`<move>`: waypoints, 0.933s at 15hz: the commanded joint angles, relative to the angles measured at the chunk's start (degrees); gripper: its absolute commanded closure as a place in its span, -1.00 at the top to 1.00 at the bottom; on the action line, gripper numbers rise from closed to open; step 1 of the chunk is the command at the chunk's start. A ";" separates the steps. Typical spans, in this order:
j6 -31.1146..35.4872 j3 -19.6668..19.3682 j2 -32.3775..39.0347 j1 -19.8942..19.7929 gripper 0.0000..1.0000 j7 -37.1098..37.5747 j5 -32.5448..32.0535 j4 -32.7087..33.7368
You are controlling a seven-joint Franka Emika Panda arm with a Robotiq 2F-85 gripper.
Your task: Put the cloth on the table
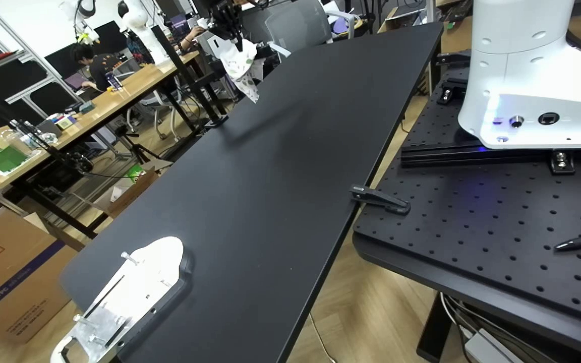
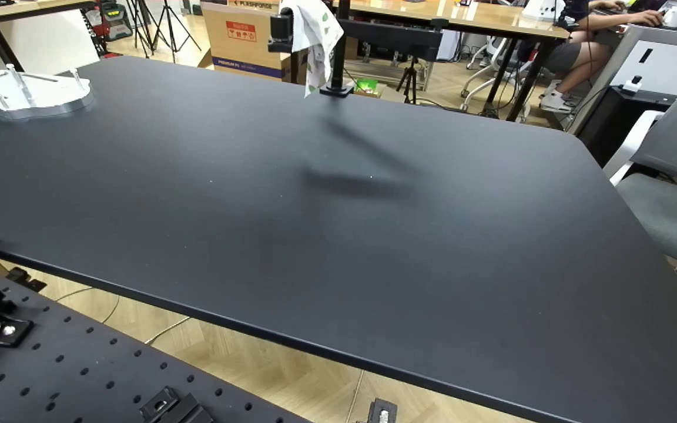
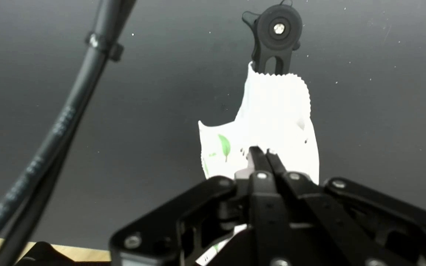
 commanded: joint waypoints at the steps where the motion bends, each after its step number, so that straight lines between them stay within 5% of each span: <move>1: -1.74 -0.68 -2.59 -0.67 -0.99 0.90 1.33 -0.13; 9: -0.55 -5.26 -14.32 -4.68 -0.99 6.30 5.93 -5.53; 14: 1.04 -8.05 -15.13 -7.35 -0.99 11.42 6.66 -8.93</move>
